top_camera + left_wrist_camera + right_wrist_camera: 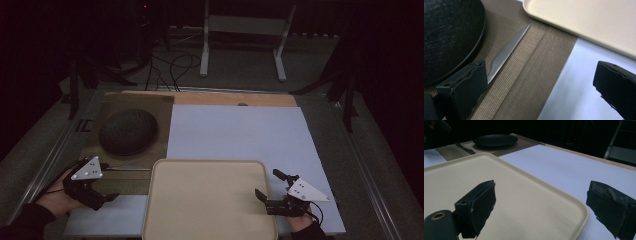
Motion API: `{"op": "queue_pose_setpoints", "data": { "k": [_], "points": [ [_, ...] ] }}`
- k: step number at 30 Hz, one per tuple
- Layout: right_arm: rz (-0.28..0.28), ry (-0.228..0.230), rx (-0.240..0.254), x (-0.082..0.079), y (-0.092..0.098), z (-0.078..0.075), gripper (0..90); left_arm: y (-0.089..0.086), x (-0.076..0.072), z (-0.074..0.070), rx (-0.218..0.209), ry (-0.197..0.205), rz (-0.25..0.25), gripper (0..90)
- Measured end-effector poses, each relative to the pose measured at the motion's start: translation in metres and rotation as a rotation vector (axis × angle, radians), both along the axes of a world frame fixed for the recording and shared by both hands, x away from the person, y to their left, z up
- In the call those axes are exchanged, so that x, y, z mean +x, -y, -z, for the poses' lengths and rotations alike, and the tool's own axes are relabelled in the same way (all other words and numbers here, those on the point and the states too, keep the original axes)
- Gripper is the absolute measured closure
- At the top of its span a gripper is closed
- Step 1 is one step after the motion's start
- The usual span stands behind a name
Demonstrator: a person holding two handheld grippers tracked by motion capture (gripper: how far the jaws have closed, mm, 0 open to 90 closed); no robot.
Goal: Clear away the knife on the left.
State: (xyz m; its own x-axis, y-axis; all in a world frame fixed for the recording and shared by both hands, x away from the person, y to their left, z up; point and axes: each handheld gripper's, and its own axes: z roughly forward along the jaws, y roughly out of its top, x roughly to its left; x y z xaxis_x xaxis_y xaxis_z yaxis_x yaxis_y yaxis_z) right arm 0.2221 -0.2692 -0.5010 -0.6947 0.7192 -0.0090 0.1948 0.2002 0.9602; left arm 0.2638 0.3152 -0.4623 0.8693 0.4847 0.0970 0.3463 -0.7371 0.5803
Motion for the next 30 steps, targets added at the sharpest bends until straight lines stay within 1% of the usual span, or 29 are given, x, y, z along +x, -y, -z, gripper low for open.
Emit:
{"op": "queue_pose_setpoints", "data": {
  "k": [1, 2, 7, 9, 11, 13, 14, 17, 18, 22, 23, 27, 29, 30],
  "points": [
    [0.000, 0.001, 0.000, 0.000, 0.000, 0.000, 8.6, 0.000, 0.001, 0.000, 0.013, -0.002, 0.001, 0.0],
    [0.000, 0.002, 0.000, 0.000, 0.000, 0.000, 8.6, 0.000, 0.002, 0.000, 0.035, -0.015, 0.009, 0.0],
    [-0.001, -0.003, 0.000, 0.001, 0.000, 0.001, 8.6, -0.003, 0.008, -0.003, 0.103, -0.056, 0.017, 0.0],
    [-0.001, -0.006, -0.002, 0.000, -0.001, 0.001, 8.6, -0.004, 0.011, -0.005, 0.128, -0.064, 0.020, 0.0],
    [-0.004, -0.002, -0.004, 0.000, -0.001, 0.001, 8.6, -0.005, 0.014, -0.005, 0.163, -0.068, 0.027, 0.0],
    [-0.005, -0.005, -0.005, 0.001, -0.001, 0.001, 8.6, -0.005, 0.017, -0.005, 0.186, -0.078, 0.028, 0.0],
    [-0.004, -0.004, -0.006, 0.001, -0.001, 0.001, 8.6, -0.005, 0.019, -0.004, 0.202, -0.091, 0.037, 0.0],
    [-0.004, -0.007, -0.009, 0.001, -0.001, 0.002, 8.6, -0.005, 0.023, -0.002, 0.240, -0.112, 0.047, 0.0],
    [-0.005, -0.007, -0.010, 0.001, -0.001, 0.002, 8.6, -0.005, 0.026, -0.001, 0.259, -0.122, 0.048, 0.0],
    [-0.009, -0.009, -0.012, 0.001, -0.002, 0.002, 8.6, -0.007, 0.033, 0.002, 0.301, -0.147, 0.046, 0.3],
    [-0.008, -0.010, -0.012, 0.001, -0.002, 0.003, 8.6, -0.007, 0.035, 0.003, 0.306, -0.151, 0.041, 0.3],
    [-0.009, -0.010, -0.017, 0.001, -0.003, 0.003, 8.6, -0.011, 0.042, 0.003, 0.339, -0.153, 0.035, 0.3],
    [-0.010, -0.009, -0.019, 0.002, -0.003, 0.003, 8.6, -0.015, 0.045, 0.003, 0.346, -0.143, 0.033, 0.4],
    [-0.010, -0.009, -0.020, 0.002, -0.003, 0.003, 8.6, -0.017, 0.047, 0.003, 0.347, -0.149, 0.036, 0.7]
  ]
}}
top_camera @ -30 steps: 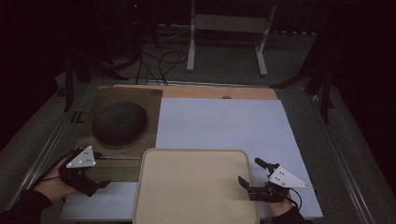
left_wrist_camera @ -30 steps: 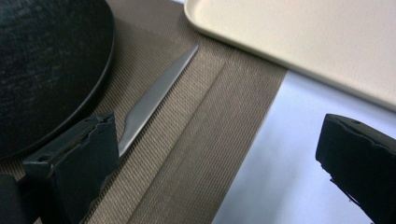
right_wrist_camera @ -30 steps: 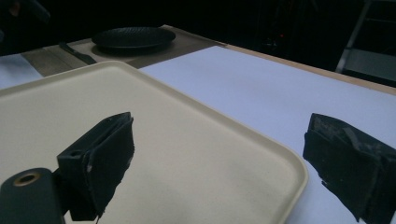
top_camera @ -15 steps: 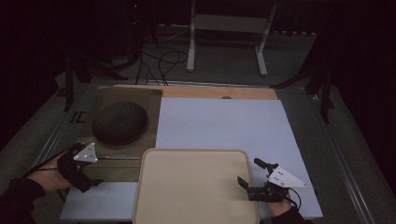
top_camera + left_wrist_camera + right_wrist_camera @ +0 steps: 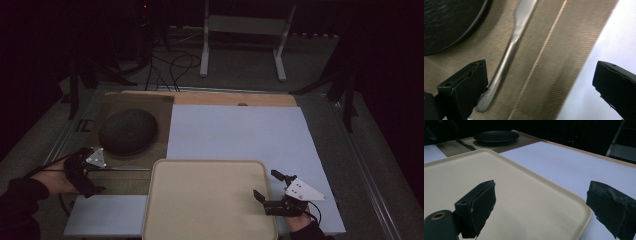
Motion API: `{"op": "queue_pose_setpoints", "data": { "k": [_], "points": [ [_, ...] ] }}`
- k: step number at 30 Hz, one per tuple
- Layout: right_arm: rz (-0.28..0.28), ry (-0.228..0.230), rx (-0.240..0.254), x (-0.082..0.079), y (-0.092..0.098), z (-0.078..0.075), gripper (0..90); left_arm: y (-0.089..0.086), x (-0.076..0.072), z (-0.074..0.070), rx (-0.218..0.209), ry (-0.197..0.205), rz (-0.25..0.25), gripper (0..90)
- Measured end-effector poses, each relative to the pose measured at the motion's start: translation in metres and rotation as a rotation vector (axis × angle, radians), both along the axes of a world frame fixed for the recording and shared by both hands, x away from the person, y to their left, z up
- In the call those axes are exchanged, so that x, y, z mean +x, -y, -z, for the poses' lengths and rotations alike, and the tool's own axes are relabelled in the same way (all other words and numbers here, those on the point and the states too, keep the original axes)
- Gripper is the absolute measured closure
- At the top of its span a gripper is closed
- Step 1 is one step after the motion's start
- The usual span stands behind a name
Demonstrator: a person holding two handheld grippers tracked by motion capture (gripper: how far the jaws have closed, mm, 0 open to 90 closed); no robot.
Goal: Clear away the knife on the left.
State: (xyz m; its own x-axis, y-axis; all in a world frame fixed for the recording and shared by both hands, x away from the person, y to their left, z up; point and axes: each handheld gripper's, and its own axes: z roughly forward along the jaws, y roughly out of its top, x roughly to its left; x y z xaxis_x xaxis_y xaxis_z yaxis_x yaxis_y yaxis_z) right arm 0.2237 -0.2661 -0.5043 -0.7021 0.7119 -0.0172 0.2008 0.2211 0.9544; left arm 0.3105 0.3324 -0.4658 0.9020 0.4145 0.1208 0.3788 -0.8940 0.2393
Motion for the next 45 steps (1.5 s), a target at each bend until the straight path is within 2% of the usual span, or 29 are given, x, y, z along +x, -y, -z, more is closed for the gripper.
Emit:
{"op": "queue_pose_setpoints", "data": {
  "k": [4, 8, 11, 12, 16, 23, 25, 31, 34, 39, 45],
  "points": [
    [0.005, -0.003, 0.003, 0.000, 0.001, 0.000, 8.6, -0.010, 0.005, 0.003, 0.023, 0.013, 0.004, 3.2],
    [0.011, -0.008, 0.004, 0.001, 0.001, 0.001, 8.6, -0.017, 0.012, 0.007, 0.037, 0.008, 0.017, 5.5],
    [0.017, -0.010, -0.001, 0.002, 0.001, 0.002, 8.6, -0.019, 0.016, 0.009, 0.063, -0.002, 0.054, 11.8],
    [0.018, -0.008, -0.001, 0.002, 0.001, 0.002, 8.6, -0.019, 0.018, 0.009, 0.070, 0.010, 0.071, 14.7],
    [0.021, -0.009, -0.001, 0.003, 0.002, 0.002, 8.6, -0.021, 0.025, 0.007, 0.054, 0.022, 0.088, 20.3],
    [0.019, -0.005, -0.005, 0.003, 0.001, 0.002, 8.6, -0.025, 0.034, 0.013, 0.067, 0.005, 0.094, 31.7],
    [0.020, -0.004, -0.004, 0.003, 0.001, 0.002, 8.6, -0.026, 0.036, 0.014, 0.052, 0.007, 0.102, 34.5],
    [0.023, -0.006, -0.002, 0.004, 0.001, 0.003, 8.6, -0.028, 0.039, 0.020, 0.036, 0.009, 0.181, 50.5],
    [0.021, -0.004, -0.004, 0.004, 0.001, 0.003, 8.6, -0.029, 0.041, 0.024, 0.054, 0.009, 0.212, 53.0],
    [0.025, -0.006, -0.004, 0.004, 0.001, 0.003, 8.6, -0.029, 0.046, 0.025, 0.063, 0.002, 0.234, 58.1],
    [0.024, -0.006, -0.008, 0.004, 0.000, 0.003, 8.6, -0.024, 0.051, 0.025, 0.080, -0.044, 0.289, 64.6]
  ]
}}
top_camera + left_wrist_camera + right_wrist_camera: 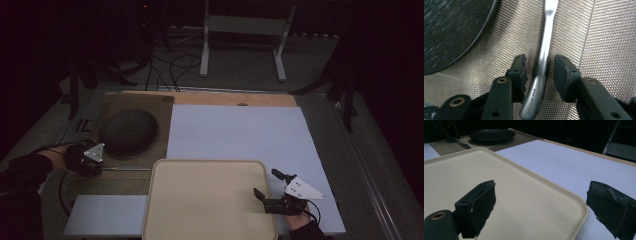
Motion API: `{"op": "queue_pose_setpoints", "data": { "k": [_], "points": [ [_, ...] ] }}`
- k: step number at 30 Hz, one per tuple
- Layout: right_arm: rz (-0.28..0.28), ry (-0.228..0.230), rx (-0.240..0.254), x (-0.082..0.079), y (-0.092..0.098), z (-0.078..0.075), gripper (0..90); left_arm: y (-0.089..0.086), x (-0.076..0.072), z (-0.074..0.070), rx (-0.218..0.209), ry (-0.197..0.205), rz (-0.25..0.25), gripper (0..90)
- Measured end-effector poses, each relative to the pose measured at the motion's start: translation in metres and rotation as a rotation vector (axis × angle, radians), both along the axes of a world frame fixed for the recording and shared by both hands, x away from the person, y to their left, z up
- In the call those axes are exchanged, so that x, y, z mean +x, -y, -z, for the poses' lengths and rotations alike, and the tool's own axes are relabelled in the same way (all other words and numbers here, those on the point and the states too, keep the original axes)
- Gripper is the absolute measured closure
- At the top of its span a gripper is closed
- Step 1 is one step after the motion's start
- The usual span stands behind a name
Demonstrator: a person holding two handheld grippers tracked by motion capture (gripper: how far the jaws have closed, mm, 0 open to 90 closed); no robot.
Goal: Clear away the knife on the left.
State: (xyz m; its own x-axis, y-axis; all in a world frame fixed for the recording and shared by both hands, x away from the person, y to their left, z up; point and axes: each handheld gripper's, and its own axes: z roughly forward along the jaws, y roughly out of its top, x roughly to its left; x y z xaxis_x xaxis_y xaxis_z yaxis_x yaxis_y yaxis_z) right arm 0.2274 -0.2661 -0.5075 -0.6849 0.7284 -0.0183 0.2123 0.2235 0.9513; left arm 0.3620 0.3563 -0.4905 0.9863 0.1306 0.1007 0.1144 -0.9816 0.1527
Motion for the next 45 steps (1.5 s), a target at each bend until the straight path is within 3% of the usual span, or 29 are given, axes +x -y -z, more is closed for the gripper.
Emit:
{"op": "queue_pose_setpoints", "data": {
  "k": [2, 4, 9, 13, 17, 20, 29, 35, 38, 41, 45],
  "points": [
    [-0.001, -0.003, 0.001, 0.000, 0.000, 0.000, 8.6, 0.002, 0.002, 0.000, 0.009, -0.021, 0.013, 67.7],
    [0.001, -0.003, 0.002, 0.000, 0.000, 0.000, 8.6, 0.004, 0.005, 0.000, 0.022, -0.015, 0.020, 67.5],
    [-0.007, -0.005, -0.001, 0.000, 0.000, 0.001, 8.6, 0.009, 0.014, 0.000, 0.057, -0.098, 0.007, 70.1],
    [-0.014, -0.014, 0.004, 0.000, 0.000, 0.002, 8.7, 0.012, 0.021, 0.001, 0.072, -0.149, 0.032, 72.7],
    [-0.019, -0.014, 0.005, 0.000, 0.000, 0.002, 8.7, 0.009, 0.025, 0.002, 0.049, -0.172, 0.079, 73.0],
    [-0.020, -0.013, 0.007, 0.000, 0.000, 0.002, 8.7, 0.008, 0.024, 0.002, 0.013, -0.158, 0.085, 76.6],
    [-0.025, -0.014, 0.005, 0.000, -0.001, 0.003, 8.7, 0.010, 0.022, 0.001, 0.030, -0.141, 0.099, 80.0],
    [-0.015, -0.012, 0.011, 0.000, 0.001, 0.003, 8.7, 0.010, 0.018, 0.000, 0.007, -0.139, 0.066, 80.1],
    [-0.012, -0.009, 0.011, 0.000, 0.001, 0.002, 8.7, 0.012, 0.017, -0.001, 0.031, -0.125, 0.039, 80.0],
    [-0.007, -0.004, 0.007, -0.001, 0.001, 0.001, 8.8, 0.012, 0.014, -0.002, 0.037, -0.126, 0.058, 80.1],
    [0.002, -0.003, 0.012, -0.001, 0.001, 0.000, 8.7, 0.012, 0.011, -0.006, 0.028, -0.119, 0.042, 80.1]
  ]
}}
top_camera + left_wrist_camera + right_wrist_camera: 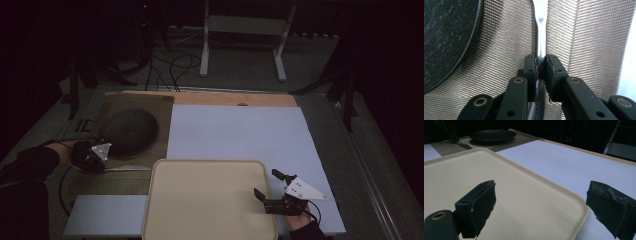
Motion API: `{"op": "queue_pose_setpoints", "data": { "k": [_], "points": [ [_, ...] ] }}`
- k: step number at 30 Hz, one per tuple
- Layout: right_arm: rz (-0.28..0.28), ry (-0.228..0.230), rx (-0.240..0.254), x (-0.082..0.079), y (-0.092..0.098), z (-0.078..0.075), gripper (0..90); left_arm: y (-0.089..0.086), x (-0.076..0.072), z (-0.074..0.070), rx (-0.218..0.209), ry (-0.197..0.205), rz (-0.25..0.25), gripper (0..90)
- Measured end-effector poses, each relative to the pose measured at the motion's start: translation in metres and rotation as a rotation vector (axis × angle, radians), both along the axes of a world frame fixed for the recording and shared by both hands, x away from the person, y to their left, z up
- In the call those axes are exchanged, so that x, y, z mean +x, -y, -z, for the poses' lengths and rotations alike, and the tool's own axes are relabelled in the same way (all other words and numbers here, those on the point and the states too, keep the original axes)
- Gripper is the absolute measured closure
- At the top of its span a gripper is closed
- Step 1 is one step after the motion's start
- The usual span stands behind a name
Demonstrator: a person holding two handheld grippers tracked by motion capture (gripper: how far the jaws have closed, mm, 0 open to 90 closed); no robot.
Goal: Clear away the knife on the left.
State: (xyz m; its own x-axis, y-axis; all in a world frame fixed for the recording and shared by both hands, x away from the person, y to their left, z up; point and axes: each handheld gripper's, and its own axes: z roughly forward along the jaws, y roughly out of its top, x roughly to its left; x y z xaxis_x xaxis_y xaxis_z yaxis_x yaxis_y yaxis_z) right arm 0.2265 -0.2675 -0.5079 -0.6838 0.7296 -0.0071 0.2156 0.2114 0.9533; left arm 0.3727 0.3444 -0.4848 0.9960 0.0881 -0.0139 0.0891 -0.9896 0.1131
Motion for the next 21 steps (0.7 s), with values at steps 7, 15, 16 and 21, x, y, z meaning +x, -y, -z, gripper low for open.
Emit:
{"op": "queue_pose_setpoints", "data": {
  "k": [7, 15, 16, 21],
  "points": [
    [-0.001, 0.006, -0.003, 0.000, 0.000, -0.001, 8.7, -0.005, -0.005, -0.015, -0.031, 0.007, -0.018, 80.1],
    [-0.006, 0.010, -0.003, 0.000, 0.000, -0.001, 8.8, -0.008, -0.012, -0.026, -0.004, 0.018, -0.080, 80.1],
    [-0.006, 0.010, -0.003, 0.000, 0.000, -0.002, 8.8, -0.009, -0.012, -0.027, -0.003, 0.018, -0.089, 80.1],
    [-0.005, 0.005, 0.005, 0.001, 0.001, -0.001, 8.7, -0.005, -0.017, -0.033, -0.022, 0.016, -0.124, 80.1]
  ]
}}
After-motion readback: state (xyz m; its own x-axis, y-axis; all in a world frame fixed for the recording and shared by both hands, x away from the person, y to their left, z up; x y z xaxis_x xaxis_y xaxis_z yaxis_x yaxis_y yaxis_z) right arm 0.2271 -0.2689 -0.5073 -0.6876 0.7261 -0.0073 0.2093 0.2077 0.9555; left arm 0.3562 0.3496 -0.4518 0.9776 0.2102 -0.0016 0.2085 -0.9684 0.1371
